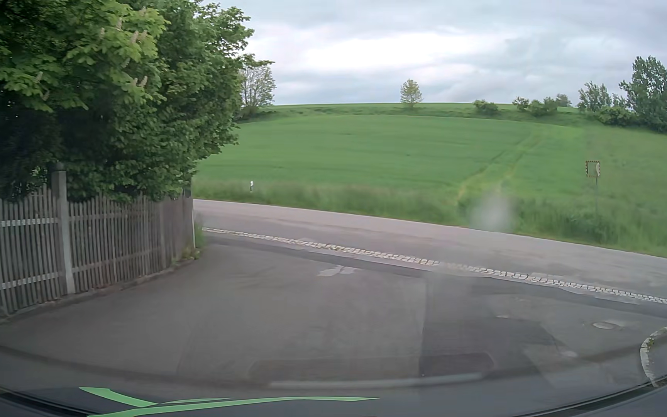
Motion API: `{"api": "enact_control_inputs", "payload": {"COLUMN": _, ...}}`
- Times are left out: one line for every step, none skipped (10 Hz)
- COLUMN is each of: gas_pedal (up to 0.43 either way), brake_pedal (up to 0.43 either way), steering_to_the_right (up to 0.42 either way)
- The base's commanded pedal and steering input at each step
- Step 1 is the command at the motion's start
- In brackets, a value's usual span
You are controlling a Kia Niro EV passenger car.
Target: Follow the waypoints while adhering to traffic rules and regulations
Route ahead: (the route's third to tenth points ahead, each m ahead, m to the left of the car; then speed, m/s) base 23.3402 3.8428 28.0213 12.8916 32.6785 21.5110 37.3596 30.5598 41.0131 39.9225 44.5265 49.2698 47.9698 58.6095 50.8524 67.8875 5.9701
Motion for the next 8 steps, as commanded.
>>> {"api": "enact_control_inputs", "payload": {"gas_pedal": 0.000, "brake_pedal": 0.280, "steering_to_the_right": 0.186}}
{"api": "enact_control_inputs", "payload": {"gas_pedal": 0.000, "brake_pedal": 0.287, "steering_to_the_right": 0.186}}
{"api": "enact_control_inputs", "payload": {"gas_pedal": 0.000, "brake_pedal": 0.280, "steering_to_the_right": 0.187}}
{"api": "enact_control_inputs", "payload": {"gas_pedal": 0.000, "brake_pedal": 0.280, "steering_to_the_right": 0.187}}
{"api": "enact_control_inputs", "payload": {"gas_pedal": 0.000, "brake_pedal": 0.280, "steering_to_the_right": 0.187}}
{"api": "enact_control_inputs", "payload": {"gas_pedal": 0.000, "brake_pedal": 0.280, "steering_to_the_right": 0.188}}
{"api": "enact_control_inputs", "payload": {"gas_pedal": 0.000, "brake_pedal": 0.287, "steering_to_the_right": 0.191}}
{"api": "enact_control_inputs", "payload": {"gas_pedal": 0.000, "brake_pedal": 0.299, "steering_to_the_right": 0.192}}
